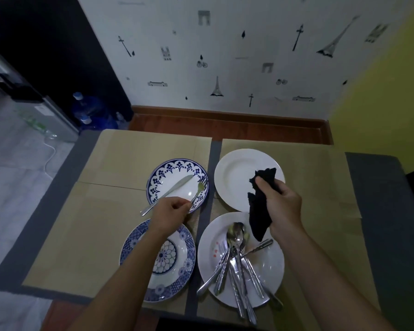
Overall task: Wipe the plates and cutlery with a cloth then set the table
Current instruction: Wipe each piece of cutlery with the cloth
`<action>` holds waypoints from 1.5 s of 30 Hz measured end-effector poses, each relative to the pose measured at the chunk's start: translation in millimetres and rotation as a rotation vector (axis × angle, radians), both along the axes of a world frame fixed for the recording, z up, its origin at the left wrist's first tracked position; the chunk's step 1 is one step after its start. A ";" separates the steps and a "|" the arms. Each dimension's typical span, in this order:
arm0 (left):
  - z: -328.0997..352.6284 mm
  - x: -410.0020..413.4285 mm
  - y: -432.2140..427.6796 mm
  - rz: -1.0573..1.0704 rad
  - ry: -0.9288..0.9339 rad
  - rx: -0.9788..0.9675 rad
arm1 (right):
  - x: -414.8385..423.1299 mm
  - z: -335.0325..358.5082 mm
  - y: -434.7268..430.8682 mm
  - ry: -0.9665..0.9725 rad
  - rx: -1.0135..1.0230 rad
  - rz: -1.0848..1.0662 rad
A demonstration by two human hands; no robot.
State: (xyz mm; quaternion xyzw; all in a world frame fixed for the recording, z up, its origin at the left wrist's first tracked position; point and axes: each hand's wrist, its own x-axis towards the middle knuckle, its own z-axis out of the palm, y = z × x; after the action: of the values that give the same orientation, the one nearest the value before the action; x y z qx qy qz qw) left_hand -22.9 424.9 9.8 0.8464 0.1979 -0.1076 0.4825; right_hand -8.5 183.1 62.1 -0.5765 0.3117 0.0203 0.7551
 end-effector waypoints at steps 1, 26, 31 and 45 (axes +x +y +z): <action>-5.9 1.7 7.1 0.013 0.003 0.063 | -0.6 -1.7 3.5 0.005 -0.011 0.015; -33.5 13.1 35.2 -0.180 0.091 0.624 | -4.4 1.3 8.8 0.035 -0.057 0.180; -26.8 6.7 12.0 -0.235 -0.006 0.547 | -14.7 4.8 1.1 0.030 -0.095 0.233; -39.7 -48.7 -94.5 -0.570 0.169 0.318 | -52.7 -10.0 -35.2 -0.017 -0.303 0.353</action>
State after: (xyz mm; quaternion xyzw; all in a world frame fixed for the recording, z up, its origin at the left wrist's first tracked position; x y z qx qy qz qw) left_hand -71.7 330.4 -29.9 0.9205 0.0070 -0.2757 0.2769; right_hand -61.2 148.0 52.0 -0.7291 0.1991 0.1000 0.6471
